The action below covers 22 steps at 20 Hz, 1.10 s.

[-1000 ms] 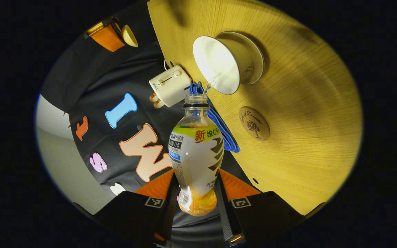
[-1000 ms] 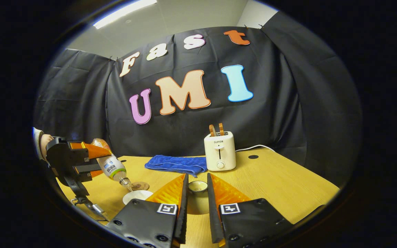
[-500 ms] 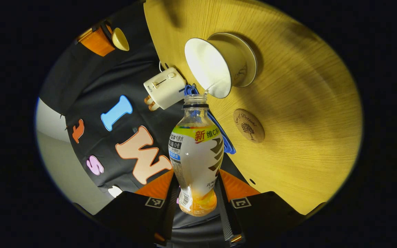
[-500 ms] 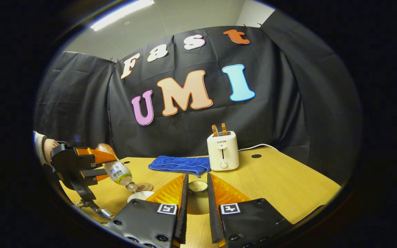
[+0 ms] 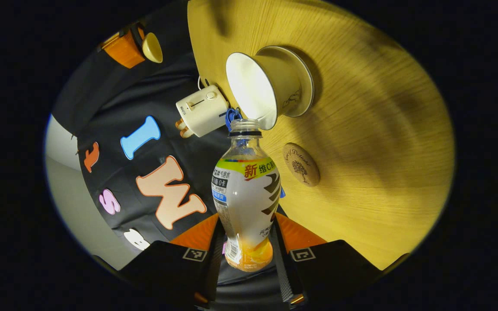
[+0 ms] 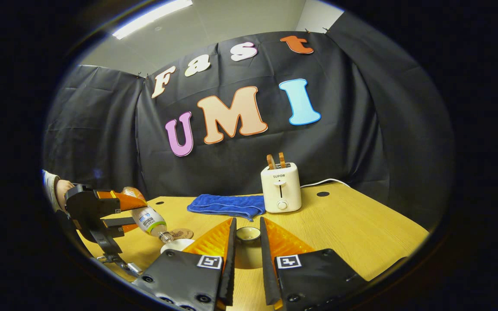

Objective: Open the teacup lid with one hand, grasp the water bottle and pour water into the teacup with the other hand; after pouring, place the water bottle on the coaster and then close the teacup lid.

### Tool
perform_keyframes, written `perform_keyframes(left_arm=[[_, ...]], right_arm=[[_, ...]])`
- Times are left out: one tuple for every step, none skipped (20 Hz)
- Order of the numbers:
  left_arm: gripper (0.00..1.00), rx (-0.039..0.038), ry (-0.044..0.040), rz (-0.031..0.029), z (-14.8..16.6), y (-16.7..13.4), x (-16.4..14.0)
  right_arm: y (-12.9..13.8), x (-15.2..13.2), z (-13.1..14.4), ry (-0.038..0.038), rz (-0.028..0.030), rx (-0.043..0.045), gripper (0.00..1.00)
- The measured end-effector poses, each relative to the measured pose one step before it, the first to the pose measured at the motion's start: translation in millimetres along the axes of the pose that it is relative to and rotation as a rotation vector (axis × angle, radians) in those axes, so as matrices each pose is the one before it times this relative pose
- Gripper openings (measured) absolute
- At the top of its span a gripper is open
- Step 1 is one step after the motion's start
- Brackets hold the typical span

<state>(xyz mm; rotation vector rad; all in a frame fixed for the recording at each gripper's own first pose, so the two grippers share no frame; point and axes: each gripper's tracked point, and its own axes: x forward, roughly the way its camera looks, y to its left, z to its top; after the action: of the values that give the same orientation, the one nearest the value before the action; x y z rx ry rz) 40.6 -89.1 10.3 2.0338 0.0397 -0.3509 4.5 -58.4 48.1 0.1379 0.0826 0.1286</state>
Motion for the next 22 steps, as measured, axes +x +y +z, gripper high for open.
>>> perform_keyframes(left_arm=[[0.54,-0.03183,-0.00822,-0.01261,2.08,-3.96,0.87],[0.54,-0.03147,-0.00437,-0.01053,1.84,-3.3,0.47],[0.54,-0.03181,-0.00774,-0.00759,2.25,-3.02,1.37],[0.53,-0.03673,-0.00397,-0.00894,1.84,-3.05,-0.59],[0.54,-0.04285,-0.00277,-0.01165,0.94,-5.16,0.32],[0.54,-0.04586,-0.00933,-0.00699,1.96,-2.77,0.85],[0.54,-0.04718,-0.00398,-0.01276,1.37,-4.36,0.52],[0.54,-0.04768,-0.00761,-0.00936,2.07,-4.59,0.18],[0.54,-0.06073,0.0016,-0.0143,-0.6,-4.38,-0.18],[0.54,-0.06532,-0.00247,-0.00464,-0.17,-1.78,-0.51],[0.53,-0.05723,-0.00744,-0.01389,0.72,-2.59,-1.14],[0.53,-0.0702,-0.00981,-0.01659,2.02,-3.77,-2.47],[0.54,-0.07549,-0.00935,-0.01806,2.34,-3.77,-0.9],[0.54,-0.06295,-0.00984,-0.01185,1.71,-3.91,-2.54],[0.54,-0.05435,-0.01252,0.00083,3.0,-1.24,-2.01],[0.54,-0.04778,-0.01311,0.00058,3.58,1.26,-1.4],[0.54,-0.05078,-0.00347,-0.00132,1.96,0.3,-0.02],[0.54,-0.04345,-0.01196,-0.00152,2.1,0.11,0.79],[0.54,-0.04394,-0.00886,-0.00109,1.42,0.99,-0.42],[0.54,-0.0435,-0.00751,0.00118,1.88,1.4,-1.05],[0.54,-0.03882,-0.01056,-0.00131,2.39,1.82,0.94],[0.51,-0.05022,-0.01124,-0.00757,2.89,1.13,1.18]], right_arm=[[1.19,0.82,-0.34,0.0024,0.00135,-0.00202,0.31],[0.03,0.77,-2.01,0.00394,0.00097,-0.00207,0.31],[1.08,0.95,-1.95,0.00422,0.00049,-0.00224,0.31],[0.83,1.27,-2.62,0.00512,0.00101,-0.00193,0.31],[1.59,0.34,-0.99,0.00451,0.00231,-0.00244,0.31],[1.5,0.12,-1.83,0.00261,0.00152,-0.00281,0.31],[0.8,-0.01,-1.39,0.00253,0.00213,-0.00297,0.31],[1.04,1.82,-1.09,0.0029,0.00253,-0.00207,0.31],[1.52,0.47,-0.91,0.00273,0.0025,0.00001,0.31],[1.83,0.9,-2.68,0.00448,0.00421,0.00068,0.31],[1.34,0.88,-1.73,0.00445,0.00314,0.00101,0.31],[1.31,0.76,-1.43,0.00463,0.0037,0.00093,0.31],[2.79,0.14,-1.64,0.00527,0.00751,-0.00069,0.31],[0.74,0.74,-1.34,0.00284,0.00252,-0.00119,0.31],[1.23,0.13,0.15,0.00006,0.00223,-0.00131,0.31],[1.42,-0.41,-0.27,0.00073,0.00324,-0.00109,0.33],[0.81,0.1,-0.04,-0.00067,0.00228,-0.00039,0.33],[1.12,-0.35,0.74,-0.00103,0.00238,-0.00031,0.32],[0.96,-0.41,0.9,-0.00174,0.00149,-0.00044,0.32],[-0.11,-0.69,0.26,-0.00283,0.00025,-0.00042,0.31],[-0.69,-0.24,1.03,-0.00161,-0.00004,0.00026,0.31],[-0.29,0.6,0.08,-0.0017,0.00036,0.00143,0.3]])
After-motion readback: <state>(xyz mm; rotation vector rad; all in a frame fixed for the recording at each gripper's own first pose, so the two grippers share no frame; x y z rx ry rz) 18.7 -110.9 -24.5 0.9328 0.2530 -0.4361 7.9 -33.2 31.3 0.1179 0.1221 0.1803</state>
